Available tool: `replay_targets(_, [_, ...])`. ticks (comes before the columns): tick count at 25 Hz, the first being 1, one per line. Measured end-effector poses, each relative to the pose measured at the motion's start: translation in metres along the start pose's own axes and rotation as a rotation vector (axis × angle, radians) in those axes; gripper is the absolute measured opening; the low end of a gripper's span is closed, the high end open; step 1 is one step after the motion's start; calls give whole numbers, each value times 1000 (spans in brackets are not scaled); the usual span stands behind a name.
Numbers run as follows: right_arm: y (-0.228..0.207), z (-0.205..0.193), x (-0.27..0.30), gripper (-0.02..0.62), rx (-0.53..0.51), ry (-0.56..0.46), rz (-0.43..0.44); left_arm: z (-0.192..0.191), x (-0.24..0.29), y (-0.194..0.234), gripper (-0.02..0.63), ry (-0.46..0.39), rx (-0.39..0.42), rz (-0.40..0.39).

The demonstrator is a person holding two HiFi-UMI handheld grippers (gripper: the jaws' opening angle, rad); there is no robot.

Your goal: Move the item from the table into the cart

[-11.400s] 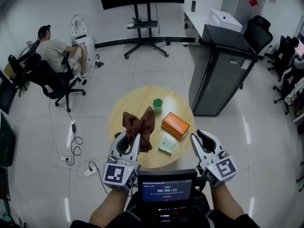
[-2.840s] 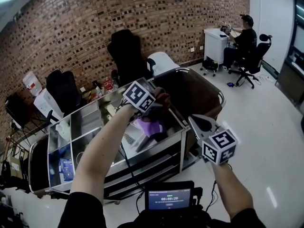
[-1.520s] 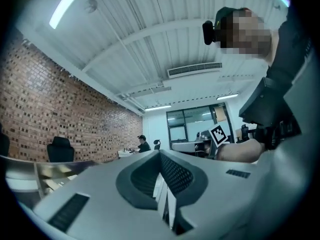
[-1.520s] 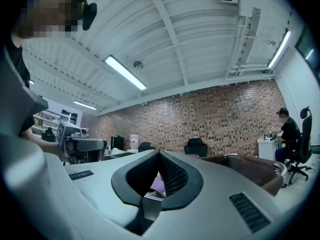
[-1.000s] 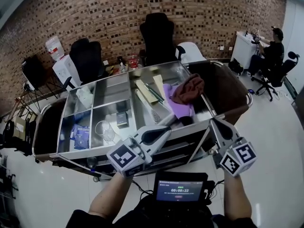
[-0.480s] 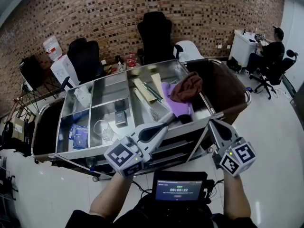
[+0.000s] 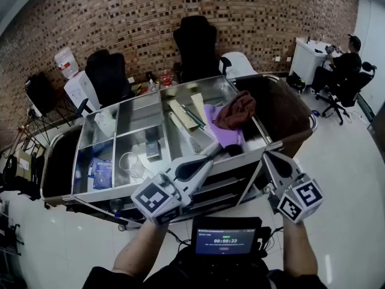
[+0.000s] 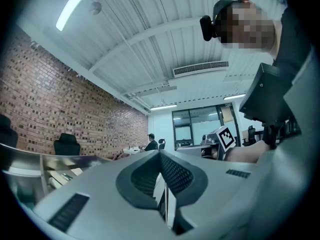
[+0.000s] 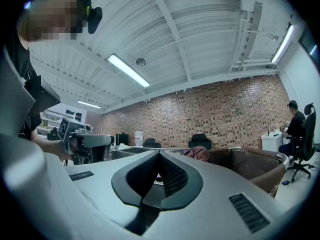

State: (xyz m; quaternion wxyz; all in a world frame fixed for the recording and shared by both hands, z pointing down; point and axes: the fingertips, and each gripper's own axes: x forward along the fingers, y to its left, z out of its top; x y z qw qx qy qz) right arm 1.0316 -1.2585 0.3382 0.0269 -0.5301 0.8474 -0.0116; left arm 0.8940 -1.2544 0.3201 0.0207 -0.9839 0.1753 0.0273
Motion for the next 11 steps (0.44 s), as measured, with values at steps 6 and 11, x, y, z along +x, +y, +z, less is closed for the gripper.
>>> replay_targets(6, [1, -1, -1, -26, 4, -2, -3, -2, 0, 1, -5, 1, -19, 6])
replay_targets(11, [-1, 4, -6, -26, 6, -2, -6, 2, 4, -4, -5, 20, -31, 16])
